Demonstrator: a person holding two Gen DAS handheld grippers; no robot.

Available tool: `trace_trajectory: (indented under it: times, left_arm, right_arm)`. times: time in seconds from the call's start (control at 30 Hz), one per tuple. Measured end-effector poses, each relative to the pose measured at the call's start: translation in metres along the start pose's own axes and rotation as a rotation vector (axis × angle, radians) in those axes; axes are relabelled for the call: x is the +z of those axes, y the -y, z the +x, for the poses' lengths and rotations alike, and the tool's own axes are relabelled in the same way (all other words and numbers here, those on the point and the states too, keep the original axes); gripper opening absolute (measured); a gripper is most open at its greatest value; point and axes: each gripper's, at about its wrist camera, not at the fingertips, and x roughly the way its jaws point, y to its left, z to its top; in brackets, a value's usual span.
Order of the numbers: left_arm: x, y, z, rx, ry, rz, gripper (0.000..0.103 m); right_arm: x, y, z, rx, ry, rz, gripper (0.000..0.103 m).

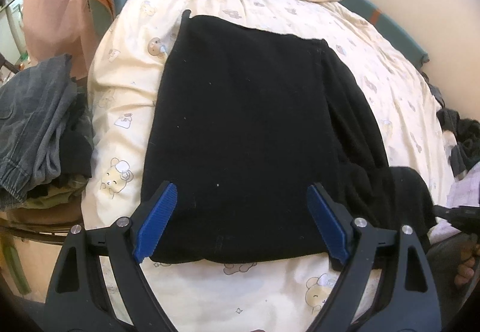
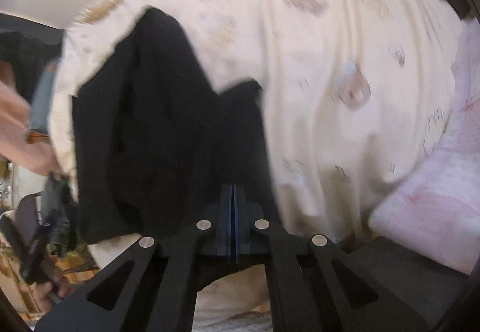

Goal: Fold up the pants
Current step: 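Lift the pants edge with the right tool and fold it over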

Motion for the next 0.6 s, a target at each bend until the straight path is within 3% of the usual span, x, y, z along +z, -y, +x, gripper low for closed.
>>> trace_trajectory:
  times: [0.17,0.23,0.43,0.53,0.6]
  left_arm:
    - [0.002,-0.003,-0.002,0.007,0.02,-0.011,0.086]
    - [0.001,-0.003,-0.001,0.012,0.022,-0.009,0.086]
    - [-0.007,-0.007,0.004,0.079,0.01,0.04,0.086]
    - [-0.006,-0.015,0.006,0.063,-0.011,-0.002,0.086]
    - [-0.004,-0.017,0.009,0.042,-0.024,-0.033,0.086]
  right_arm:
    - [0.016,-0.031,-0.058,0.155,0.203,-0.019,0.001]
    - [0.03,-0.044,-0.068,0.172,0.242,-0.042,0.001]
    - [0.045,-0.061,-0.052,0.17,0.177,-0.063,0.001]
    - [0.038,-0.059,-0.038,0.157,0.157,-0.099,0.001]
    - [0.039,-0.055,-0.039,0.201,0.169,-0.086,0.001]
